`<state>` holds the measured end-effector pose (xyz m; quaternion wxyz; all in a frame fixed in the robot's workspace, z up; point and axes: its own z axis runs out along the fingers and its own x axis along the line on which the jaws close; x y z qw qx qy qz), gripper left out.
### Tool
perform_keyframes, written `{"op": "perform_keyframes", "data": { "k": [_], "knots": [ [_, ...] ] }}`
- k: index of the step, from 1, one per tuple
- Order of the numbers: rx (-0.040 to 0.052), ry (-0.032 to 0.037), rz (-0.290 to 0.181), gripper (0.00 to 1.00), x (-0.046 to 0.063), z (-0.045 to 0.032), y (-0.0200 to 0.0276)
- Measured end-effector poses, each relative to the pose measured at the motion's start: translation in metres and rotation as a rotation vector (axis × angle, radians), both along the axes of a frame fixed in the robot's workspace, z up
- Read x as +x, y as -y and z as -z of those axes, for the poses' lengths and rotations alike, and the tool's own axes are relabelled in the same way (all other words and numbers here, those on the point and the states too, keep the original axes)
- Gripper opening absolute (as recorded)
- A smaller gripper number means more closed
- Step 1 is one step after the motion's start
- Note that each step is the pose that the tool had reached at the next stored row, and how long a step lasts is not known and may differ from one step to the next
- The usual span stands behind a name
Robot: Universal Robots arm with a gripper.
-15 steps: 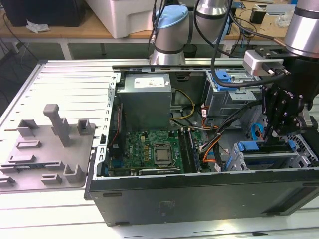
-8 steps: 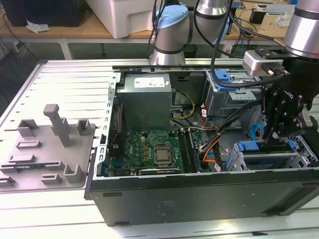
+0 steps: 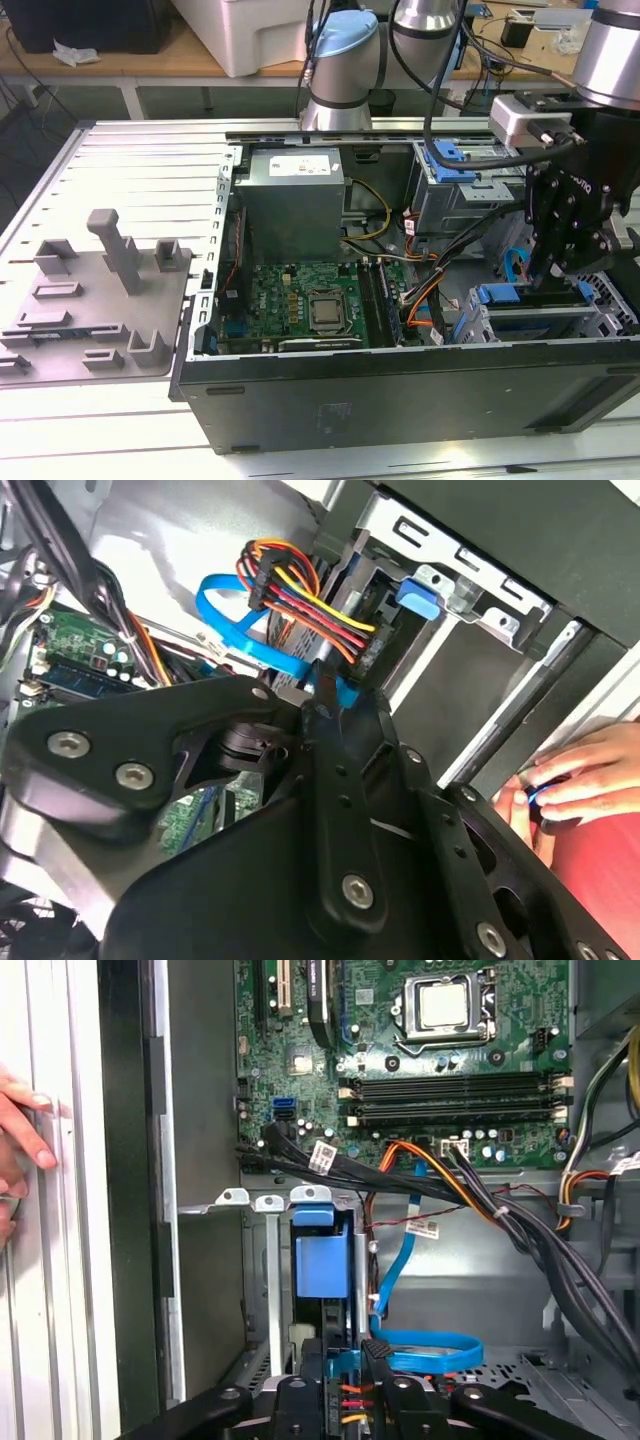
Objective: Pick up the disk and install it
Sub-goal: 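Insert the second disk wire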
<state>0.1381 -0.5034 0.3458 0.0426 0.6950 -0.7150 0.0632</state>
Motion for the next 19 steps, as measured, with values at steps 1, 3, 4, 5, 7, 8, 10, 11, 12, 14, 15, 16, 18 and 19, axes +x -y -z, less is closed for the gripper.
{"op": "perform_keyframes", "data": {
  "k": [1, 3, 4, 5, 7, 8, 10, 11, 12, 14, 15, 16, 18, 19],
  "knots": [
    [0.0, 0.0, 0.0, 0.3, -0.001, -0.0019, -0.0034],
    [-0.0007, 0.0, 0.0, 0.3, -0.001, -0.0038, -0.0084],
    [-0.0009, 0.0, 0.0, 0.3, -0.002, -0.0046, -0.0123],
    [-0.0011, 0.0, 0.0, 0.3, -0.002, -0.005, -0.0153],
    [-0.002, 0.0, 0.0, 0.3, -0.004, -0.0061, -0.023],
    [-0.0022, 0.0, 0.0, 0.3, -0.005, -0.0064, -0.0279],
    [-0.0031, 0.0, 0.0, 0.28, -0.006, -0.007, -0.0344],
    [-0.0035, 0.0, 0.0, 0.22, -0.007, -0.0073, -0.0388],
    [-0.0038, 0.0, 0.0, 0.22, -0.008, -0.0076, -0.042],
    [-0.0052, 0.0, 0.0, 0.11, -0.01, -0.0092, -0.0481],
    [-0.0063, 0.0, 0.0, 0.11, -0.011, -0.0098, -0.0496],
    [-0.0085, 0.0, 0.0, 0.11, -0.011, -0.0097, -0.0499],
    [-0.0091, 0.0, 0.0, 0.11, -0.011, -0.0098, -0.0499],
    [-0.0106, 0.0, 0.0, 0.11, -0.011, -0.0098, -0.05]
  ]
}}
